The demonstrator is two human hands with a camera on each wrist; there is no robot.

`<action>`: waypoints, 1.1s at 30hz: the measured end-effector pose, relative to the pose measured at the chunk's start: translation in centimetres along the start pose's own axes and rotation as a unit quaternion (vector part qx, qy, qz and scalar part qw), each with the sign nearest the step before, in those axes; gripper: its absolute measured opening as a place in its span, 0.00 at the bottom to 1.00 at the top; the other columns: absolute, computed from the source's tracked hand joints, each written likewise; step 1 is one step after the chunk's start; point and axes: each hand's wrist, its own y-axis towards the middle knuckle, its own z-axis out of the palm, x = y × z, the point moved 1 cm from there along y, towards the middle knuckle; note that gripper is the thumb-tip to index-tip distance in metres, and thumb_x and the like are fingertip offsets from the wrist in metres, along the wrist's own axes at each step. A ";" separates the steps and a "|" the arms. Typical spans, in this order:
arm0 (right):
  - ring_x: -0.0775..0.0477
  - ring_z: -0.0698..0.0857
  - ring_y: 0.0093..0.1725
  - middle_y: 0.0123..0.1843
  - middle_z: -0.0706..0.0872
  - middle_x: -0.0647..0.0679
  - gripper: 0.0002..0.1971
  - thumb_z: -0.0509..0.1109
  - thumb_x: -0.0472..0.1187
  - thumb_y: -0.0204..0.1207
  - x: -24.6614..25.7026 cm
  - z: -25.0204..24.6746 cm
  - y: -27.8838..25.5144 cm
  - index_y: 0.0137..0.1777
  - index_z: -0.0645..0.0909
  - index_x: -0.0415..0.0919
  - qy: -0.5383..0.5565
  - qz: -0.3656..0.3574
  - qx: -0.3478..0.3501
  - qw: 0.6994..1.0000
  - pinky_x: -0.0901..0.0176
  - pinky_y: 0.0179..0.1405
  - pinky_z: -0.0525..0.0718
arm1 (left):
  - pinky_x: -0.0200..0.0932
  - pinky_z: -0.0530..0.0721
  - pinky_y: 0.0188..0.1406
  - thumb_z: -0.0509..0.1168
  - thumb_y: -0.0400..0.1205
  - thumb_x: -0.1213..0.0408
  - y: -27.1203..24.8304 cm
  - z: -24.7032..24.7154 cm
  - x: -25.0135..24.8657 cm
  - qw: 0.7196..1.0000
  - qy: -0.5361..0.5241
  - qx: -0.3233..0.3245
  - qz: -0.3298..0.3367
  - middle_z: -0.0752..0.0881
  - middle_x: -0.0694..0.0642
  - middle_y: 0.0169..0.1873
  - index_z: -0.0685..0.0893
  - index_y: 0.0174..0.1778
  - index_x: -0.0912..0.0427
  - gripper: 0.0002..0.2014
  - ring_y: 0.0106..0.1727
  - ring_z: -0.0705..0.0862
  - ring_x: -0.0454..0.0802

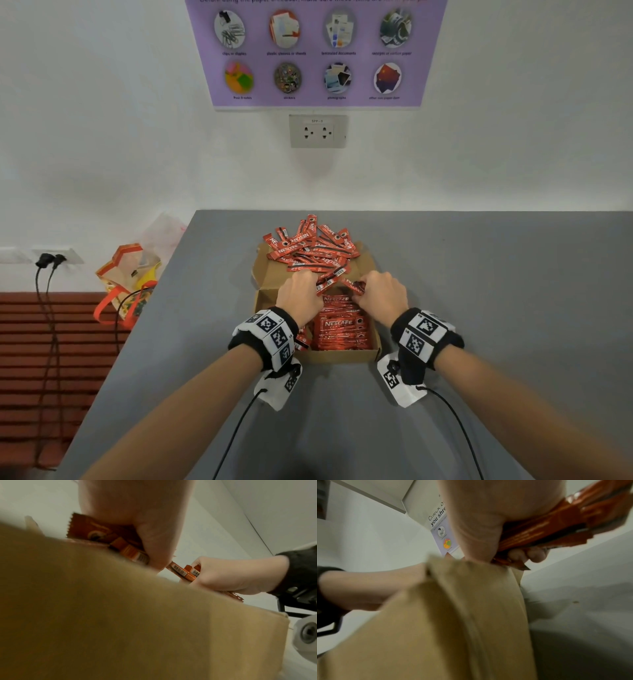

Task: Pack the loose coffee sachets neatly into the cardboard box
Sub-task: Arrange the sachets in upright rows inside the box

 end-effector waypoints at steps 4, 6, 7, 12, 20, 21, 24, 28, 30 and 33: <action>0.41 0.86 0.51 0.51 0.87 0.45 0.16 0.69 0.52 0.77 0.0 -0.5 -0.1 0.57 0.81 0.42 -0.006 -0.018 0.015 1.000 0.51 0.47 0.84 | 0.51 0.87 0.45 0.65 0.79 0.65 -0.1 -0.3 -0.2 0.999 0.027 0.005 0.021 0.86 0.55 0.46 0.83 0.50 0.60 0.06 0.46 0.86 0.57; 0.43 0.86 0.50 0.50 0.87 0.46 0.15 0.69 0.51 0.77 -0.2 -1.1 -0.3 0.56 0.82 0.42 0.000 -0.019 0.011 1.000 0.52 0.46 0.84 | 0.50 0.86 0.44 0.64 0.80 0.66 -0.4 -0.7 -0.3 1.000 0.010 -0.004 0.020 0.86 0.56 0.46 0.82 0.49 0.61 0.05 0.46 0.86 0.57; 0.44 0.86 0.49 0.49 0.87 0.46 0.13 0.69 0.50 0.77 -0.3 -1.4 -0.6 0.55 0.83 0.43 0.010 -0.023 0.010 1.000 0.53 0.46 0.84 | 0.49 0.85 0.43 0.64 0.80 0.66 -0.6 -1.1 -0.2 1.000 -0.005 -0.009 0.013 0.86 0.57 0.45 0.82 0.47 0.61 0.04 0.45 0.85 0.57; 0.48 0.87 0.48 0.52 0.89 0.48 0.14 0.73 0.49 0.74 -0.1 -2.3 -2.4 0.56 0.85 0.44 0.076 -0.114 0.109 0.985 0.52 0.50 0.85 | 0.45 0.86 0.43 0.69 0.77 0.65 -1.1 -2.8 0.3 0.996 -0.088 0.019 -0.005 0.87 0.56 0.42 0.84 0.46 0.63 0.06 0.41 0.86 0.53; 0.48 0.86 0.46 0.51 0.89 0.47 0.14 0.73 0.49 0.74 0.5 -2.3 -2.6 0.56 0.85 0.42 0.003 -0.126 0.149 0.981 0.60 0.42 0.79 | 0.46 0.88 0.46 0.78 0.70 0.61 -1.6 -2.1 -0.2 0.986 -0.074 0.145 -0.016 0.88 0.58 0.46 0.85 0.49 0.65 0.16 0.43 0.87 0.51; 0.48 0.86 0.46 0.50 0.89 0.47 0.14 0.74 0.48 0.73 0.5 -2.4 -2.6 0.55 0.86 0.42 0.003 -0.124 0.146 0.981 0.60 0.41 0.78 | 0.47 0.87 0.47 0.78 0.70 0.61 -1.6 -2.1 -0.2 0.987 -0.073 0.145 -0.016 0.88 0.58 0.46 0.85 0.49 0.65 0.16 0.44 0.87 0.52; 0.47 0.86 0.44 0.48 0.89 0.46 0.12 0.74 0.48 0.73 0.7 -2.4 -2.5 0.51 0.86 0.41 0.004 -0.117 0.140 0.983 0.60 0.40 0.78 | 0.46 0.86 0.49 0.78 0.70 0.61 -1.7 -2.2 -0.3 0.985 -0.093 0.142 -0.015 0.88 0.57 0.47 0.85 0.49 0.64 0.16 0.45 0.86 0.52; 0.47 0.86 0.43 0.47 0.89 0.46 0.12 0.74 0.47 0.72 0.9 -2.0 -2.4 0.50 0.85 0.40 0.001 -0.112 0.139 0.984 0.59 0.40 0.79 | 0.43 0.85 0.48 0.79 0.68 0.59 -1.8 -2.5 -0.4 0.984 -0.090 0.152 -0.018 0.88 0.57 0.47 0.85 0.48 0.64 0.18 0.44 0.85 0.49; 0.47 0.86 0.44 0.47 0.89 0.46 0.12 0.74 0.48 0.73 1.0 -1.8 -2.4 0.50 0.85 0.40 -0.006 -0.111 0.145 0.983 0.58 0.42 0.81 | 0.41 0.83 0.45 0.79 0.68 0.60 -1.9 -2.5 -0.5 0.985 -0.071 0.157 -0.019 0.88 0.57 0.46 0.85 0.46 0.64 0.16 0.41 0.83 0.49; 0.47 0.86 0.44 0.48 0.89 0.46 0.12 0.74 0.47 0.72 1.0 -1.7 -2.4 0.49 0.85 0.39 -0.011 -0.106 0.143 0.984 0.58 0.42 0.81 | 0.44 0.86 0.48 0.78 0.69 0.62 -2.0 -2.2 -0.6 0.986 -0.048 0.156 -0.028 0.88 0.58 0.47 0.84 0.46 0.62 0.14 0.44 0.85 0.51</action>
